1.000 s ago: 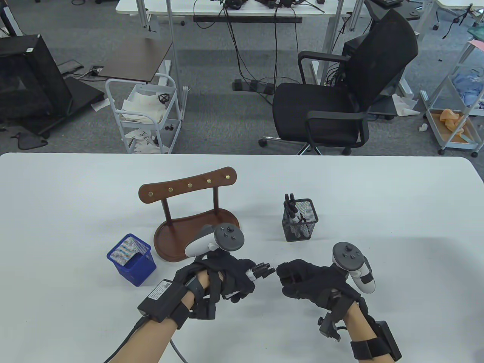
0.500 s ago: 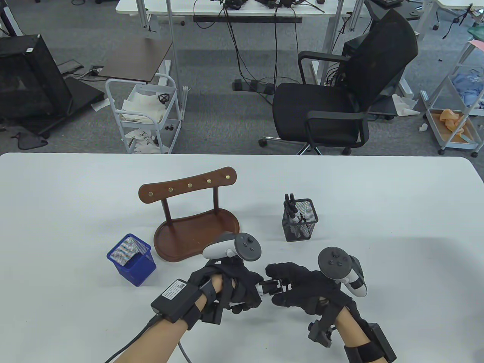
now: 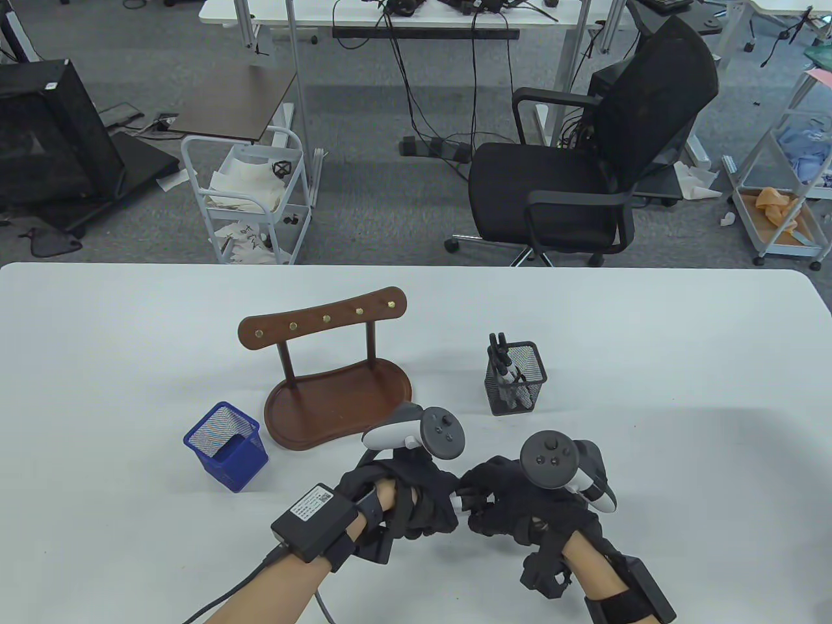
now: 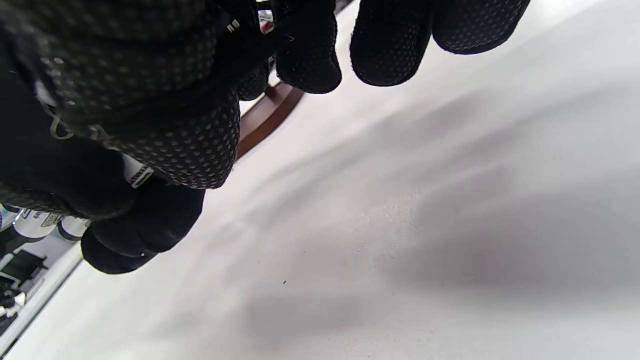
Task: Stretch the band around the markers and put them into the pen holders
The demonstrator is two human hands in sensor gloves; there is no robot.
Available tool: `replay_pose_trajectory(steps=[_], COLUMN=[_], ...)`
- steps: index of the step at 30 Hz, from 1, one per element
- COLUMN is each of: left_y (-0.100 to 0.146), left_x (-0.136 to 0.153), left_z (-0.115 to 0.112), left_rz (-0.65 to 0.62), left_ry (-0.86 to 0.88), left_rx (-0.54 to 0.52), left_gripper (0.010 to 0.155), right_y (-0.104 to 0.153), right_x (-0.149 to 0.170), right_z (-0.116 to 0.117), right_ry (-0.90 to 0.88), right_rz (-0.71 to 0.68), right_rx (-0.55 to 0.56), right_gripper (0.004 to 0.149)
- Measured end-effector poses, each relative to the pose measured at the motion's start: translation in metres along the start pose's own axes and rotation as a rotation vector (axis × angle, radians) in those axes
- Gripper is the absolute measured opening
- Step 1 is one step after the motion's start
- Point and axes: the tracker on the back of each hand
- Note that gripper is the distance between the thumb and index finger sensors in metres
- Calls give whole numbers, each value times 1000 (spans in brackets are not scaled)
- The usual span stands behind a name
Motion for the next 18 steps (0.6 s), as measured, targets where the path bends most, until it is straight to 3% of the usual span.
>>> replay_pose_trajectory(steps=[5, 10, 15, 18], left_y=[10, 19, 22, 20], left_x=[2, 13, 27, 33], left_z=[2, 3, 1, -2], left_rz=[-133, -283, -279, -280], left_ry=[35, 258, 502, 607], left_rx=[-93, -198, -361, -428], left_gripper=[51, 51, 53, 55], right_y=[-1, -6, -10, -14], right_x=[4, 13, 18, 22], right_z=[-5, -6, -1, 4], right_ry=[-73, -255, -368, -384], right_rz=[-11, -41, -18, -30], right_rx=[11, 10, 47, 5], right_gripper=[56, 50, 33, 40])
Point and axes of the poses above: the tracker on the back of each hand, its own x axis roughly to the little-finger side, its own y axis roughly from the fingertips to the wrist, z = x × y, and after that the axes turned 5 degrees about -z, right-handed
